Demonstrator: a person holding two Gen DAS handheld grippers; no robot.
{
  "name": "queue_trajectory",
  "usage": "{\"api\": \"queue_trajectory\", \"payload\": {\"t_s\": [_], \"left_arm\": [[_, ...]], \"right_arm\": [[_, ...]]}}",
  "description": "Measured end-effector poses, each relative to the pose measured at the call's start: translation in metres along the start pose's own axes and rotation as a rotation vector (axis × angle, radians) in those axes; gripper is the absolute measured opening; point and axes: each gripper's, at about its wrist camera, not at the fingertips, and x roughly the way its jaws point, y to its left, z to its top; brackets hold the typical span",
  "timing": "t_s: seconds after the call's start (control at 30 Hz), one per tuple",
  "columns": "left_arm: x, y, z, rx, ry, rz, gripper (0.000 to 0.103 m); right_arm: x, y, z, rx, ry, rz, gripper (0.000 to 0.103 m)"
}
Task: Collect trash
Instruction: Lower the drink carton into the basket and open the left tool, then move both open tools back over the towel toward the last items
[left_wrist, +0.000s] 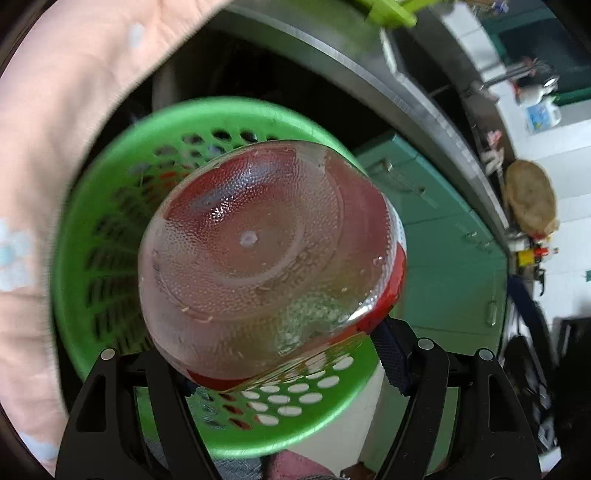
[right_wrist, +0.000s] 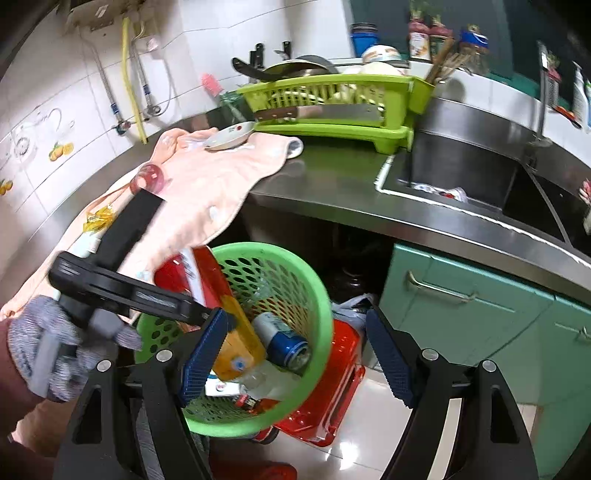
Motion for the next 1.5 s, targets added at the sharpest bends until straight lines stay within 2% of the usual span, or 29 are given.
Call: {"api": "queue_trajectory", "payload": {"t_s": [0.1,0.2,0.37,0.5,0.73,0.93,1.13,1.3,1.5], "left_arm": [[0.028,-0.004,0.002,0.004,0.055,0.024,0.073],[0.044,-0.006,0.004,0.021,0.067,0.076,0.073],[0.060,-0.004,0.011,0.021,0.088,0.100,0.073],[0.067,-0.012,0.013,0.057,0.084,0.130,0.074],[0.066,-0.019,0.019,0.055,0.072,0.117,0.076],[0.049,-0.006,0.019,0.034,0.050,0.088,0.078],[0.019,0.003,0.015,0.031,-0.009,0.069,0.078],[-0.022,0.013,0.003,0.026,-0.090,0.067,0.078],[-0.080,0.043,-0.017,0.001,-0.200,0.094,0.078]], "right_arm": [[0.000,-0.010,-0.008,0.029,0.002,-0.003,0.075],[-0.001,-0.019,-0.014,0.054,0.003,0.006,0.075],[0.002,-0.028,-0.018,0.087,0.000,0.015,0.075],[0.003,-0.027,-0.020,0.089,0.004,0.028,0.075],[0.000,-0.024,-0.015,0.077,-0.007,0.038,0.075],[-0.003,-0.013,-0.009,0.064,-0.017,0.044,0.075],[-0.004,0.005,0.001,0.035,-0.028,0.053,0.075],[0.001,0.026,0.009,0.001,-0.040,0.077,0.079],[0.015,0.061,0.026,-0.055,-0.033,0.129,0.079]]}}
